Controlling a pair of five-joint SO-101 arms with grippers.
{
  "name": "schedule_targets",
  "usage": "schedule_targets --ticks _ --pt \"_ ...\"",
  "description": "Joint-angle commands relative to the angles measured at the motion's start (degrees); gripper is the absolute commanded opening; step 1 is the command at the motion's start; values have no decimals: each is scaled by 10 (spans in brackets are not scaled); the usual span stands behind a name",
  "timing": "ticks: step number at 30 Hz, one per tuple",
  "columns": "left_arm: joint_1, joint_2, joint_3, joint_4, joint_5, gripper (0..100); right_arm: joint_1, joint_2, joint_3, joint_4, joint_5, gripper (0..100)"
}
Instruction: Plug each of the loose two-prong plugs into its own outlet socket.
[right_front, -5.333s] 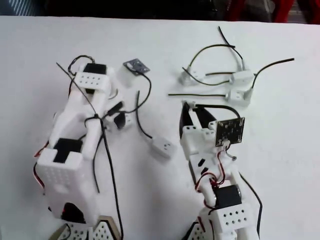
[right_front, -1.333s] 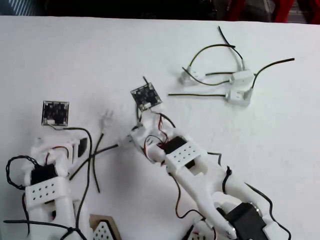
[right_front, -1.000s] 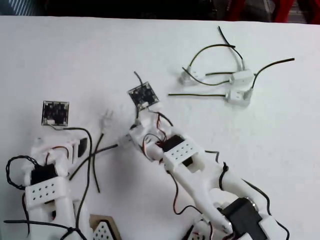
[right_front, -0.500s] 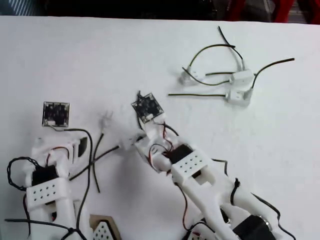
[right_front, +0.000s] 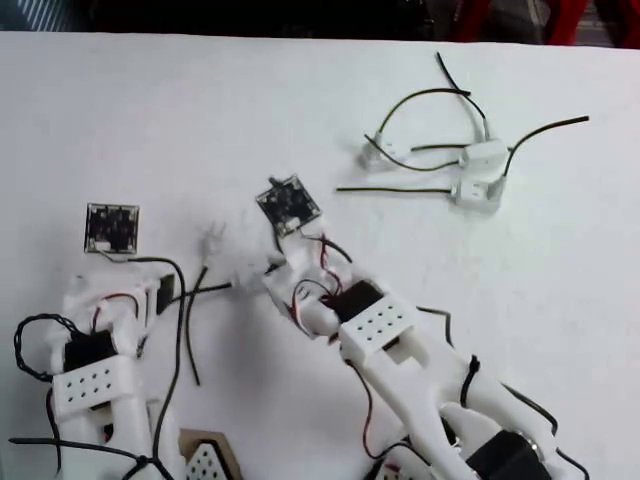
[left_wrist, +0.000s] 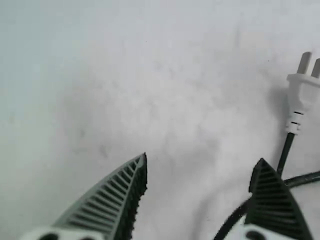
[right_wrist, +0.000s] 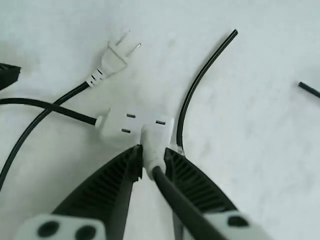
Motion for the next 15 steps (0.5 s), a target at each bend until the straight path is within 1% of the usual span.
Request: schedule_targets --ticks 1,9,15 --pt "6 -10 -1 -11 -6 324 -2 -29 -27 2 -6 17" --pt "6 -10 -1 -11 -6 324 -2 -24 -30 1 -6 17" --pt "6 -10 0 -11 -6 324 9 64 -76 24 -7 17"
